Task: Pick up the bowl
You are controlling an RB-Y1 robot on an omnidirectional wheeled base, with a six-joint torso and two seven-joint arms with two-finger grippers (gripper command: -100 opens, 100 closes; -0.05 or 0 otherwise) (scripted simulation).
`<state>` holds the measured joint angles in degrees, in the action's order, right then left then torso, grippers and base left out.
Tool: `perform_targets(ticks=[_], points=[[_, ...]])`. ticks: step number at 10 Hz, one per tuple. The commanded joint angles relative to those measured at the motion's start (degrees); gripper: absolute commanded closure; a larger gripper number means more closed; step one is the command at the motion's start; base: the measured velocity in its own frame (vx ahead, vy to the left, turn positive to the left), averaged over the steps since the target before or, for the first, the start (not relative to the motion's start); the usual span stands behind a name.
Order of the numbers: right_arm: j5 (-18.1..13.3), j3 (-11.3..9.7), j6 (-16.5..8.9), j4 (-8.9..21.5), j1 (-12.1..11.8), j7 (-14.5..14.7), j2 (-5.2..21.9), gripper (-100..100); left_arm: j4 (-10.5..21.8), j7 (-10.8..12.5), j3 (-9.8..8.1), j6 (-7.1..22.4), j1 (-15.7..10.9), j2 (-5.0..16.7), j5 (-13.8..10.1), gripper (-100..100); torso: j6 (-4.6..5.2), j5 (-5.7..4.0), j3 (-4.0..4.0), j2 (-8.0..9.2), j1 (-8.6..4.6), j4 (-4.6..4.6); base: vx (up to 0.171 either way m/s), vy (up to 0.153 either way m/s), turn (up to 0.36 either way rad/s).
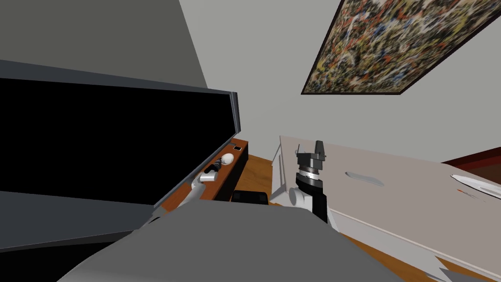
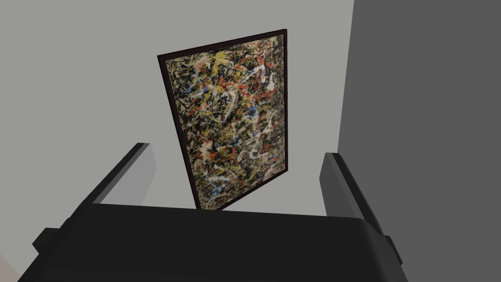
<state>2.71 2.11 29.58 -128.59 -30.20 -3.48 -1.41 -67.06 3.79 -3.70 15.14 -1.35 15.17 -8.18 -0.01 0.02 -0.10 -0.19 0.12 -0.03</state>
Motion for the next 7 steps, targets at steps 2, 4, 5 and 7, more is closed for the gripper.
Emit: perform_targets(ticks=[2,4,5,7], points=[[0.0,0.0,0.0,0.0,0.0,0.0,0.0,0,4.19,0.87,-0.16,3.63,-2.13,-0.14,-1.4,-100,0.0,0.01,-0.03,-0.05,0.06,-0.01,0.07,0.048,-0.057],[0.0,0.0,0.0,0.0,-0.01,0.0,0.0,0,7.39,1.32,-0.2,5.72,-3.2,-0.56,-2.15,-100,0.0,0.0,-0.09,-0.15,-0.03,-0.03,0.083,0.025,-0.04],[0.0,0.0,0.0,0.0,-0.01,0.0,0.0,0,8.68,1.48,-0.18,6.6,-3.53,-0.83,-2.45,-100,-0.01,-0.01,-0.09,-0.15,-0.03,-0.03,0.083,0.013,-0.048],[0.0,0.0,0.0,0.0,-0.01,0.0,0.0,0,11.7,1.76,0.12,8.52,-3.64,-1.84,-3.07,-100,-0.01,-0.02,-0.09,-0.16,-0.13,-0.04,0.104,-0.001,-0.048]])
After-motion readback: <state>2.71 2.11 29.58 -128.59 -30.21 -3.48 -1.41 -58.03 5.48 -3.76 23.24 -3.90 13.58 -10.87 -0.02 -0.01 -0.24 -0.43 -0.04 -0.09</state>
